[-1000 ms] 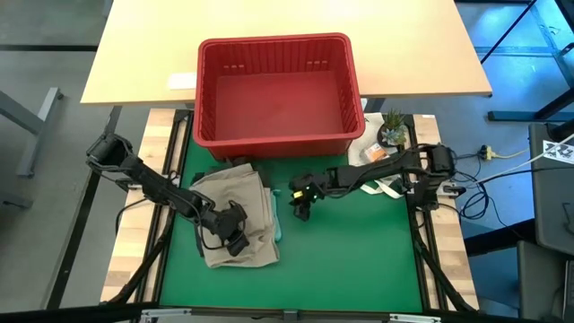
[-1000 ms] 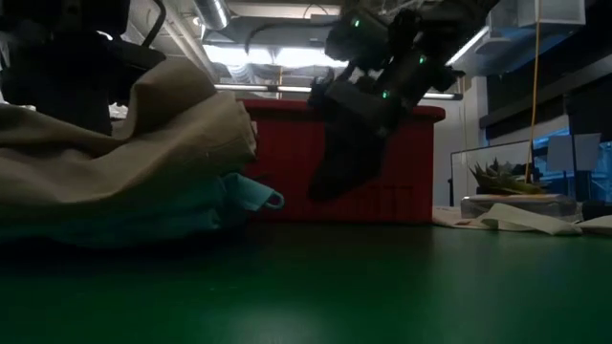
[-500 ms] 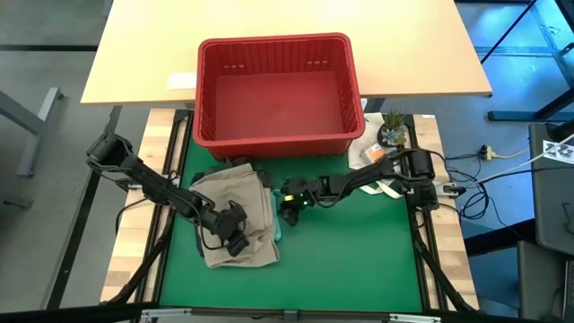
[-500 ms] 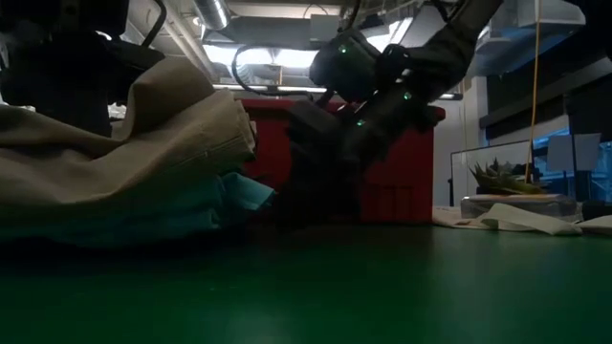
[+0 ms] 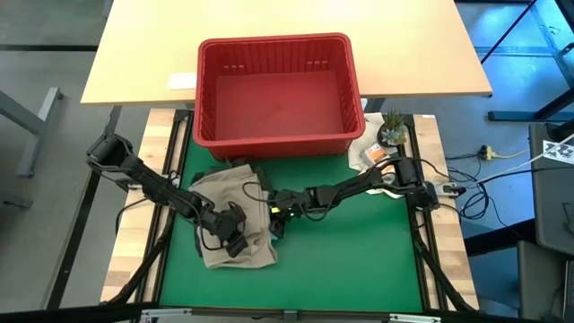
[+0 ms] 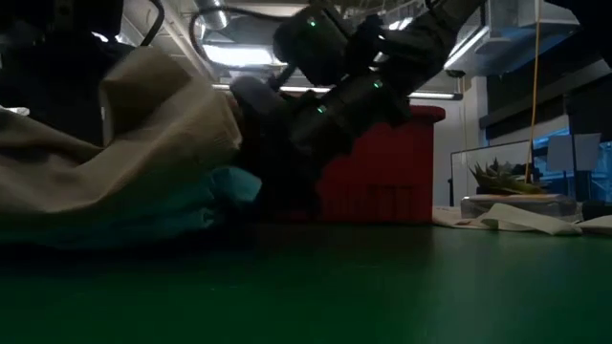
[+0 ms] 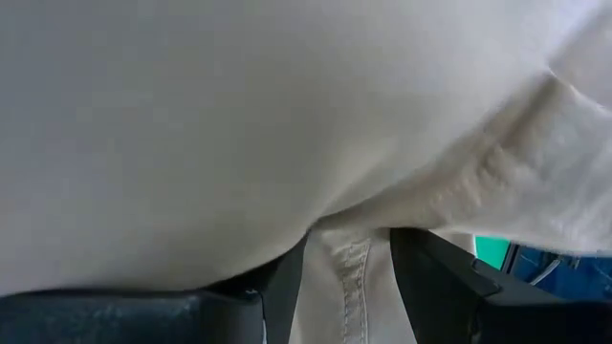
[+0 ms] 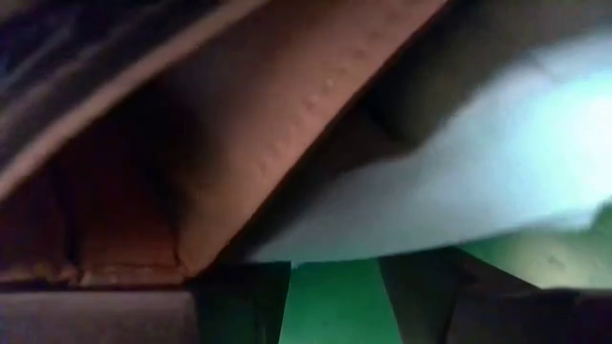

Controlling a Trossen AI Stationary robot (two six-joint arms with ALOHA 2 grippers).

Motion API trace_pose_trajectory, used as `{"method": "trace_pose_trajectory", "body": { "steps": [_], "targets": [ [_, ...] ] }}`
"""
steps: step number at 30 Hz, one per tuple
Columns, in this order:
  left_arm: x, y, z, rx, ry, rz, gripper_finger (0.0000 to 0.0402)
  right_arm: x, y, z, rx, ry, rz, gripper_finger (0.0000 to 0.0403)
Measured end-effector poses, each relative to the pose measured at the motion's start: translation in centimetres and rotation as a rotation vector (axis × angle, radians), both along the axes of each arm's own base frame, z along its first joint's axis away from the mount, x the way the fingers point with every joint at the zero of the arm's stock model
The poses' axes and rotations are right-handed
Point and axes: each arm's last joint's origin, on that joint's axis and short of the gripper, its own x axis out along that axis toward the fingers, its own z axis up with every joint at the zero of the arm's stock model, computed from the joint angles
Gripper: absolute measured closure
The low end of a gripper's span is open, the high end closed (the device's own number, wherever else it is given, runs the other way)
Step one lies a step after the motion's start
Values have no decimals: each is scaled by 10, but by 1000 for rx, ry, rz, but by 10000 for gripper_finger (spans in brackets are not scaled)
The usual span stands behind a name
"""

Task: Fold Laundry from Bin
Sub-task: Put the stacked clothes into the red laundry bin

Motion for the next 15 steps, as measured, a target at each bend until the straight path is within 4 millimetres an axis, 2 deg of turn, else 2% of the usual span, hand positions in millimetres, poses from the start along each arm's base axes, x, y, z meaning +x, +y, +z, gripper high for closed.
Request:
{"method": "trace_pose_trajectory", "body": {
  "steps": [7,15],
  "targets": [
    [0,0,0,-2,-2,0,246,9,5,14,33,-46,-3,251],
    [0,0,0,2,-6,2,246,10,4,10,40,-29,-103,251]
  ]
}}
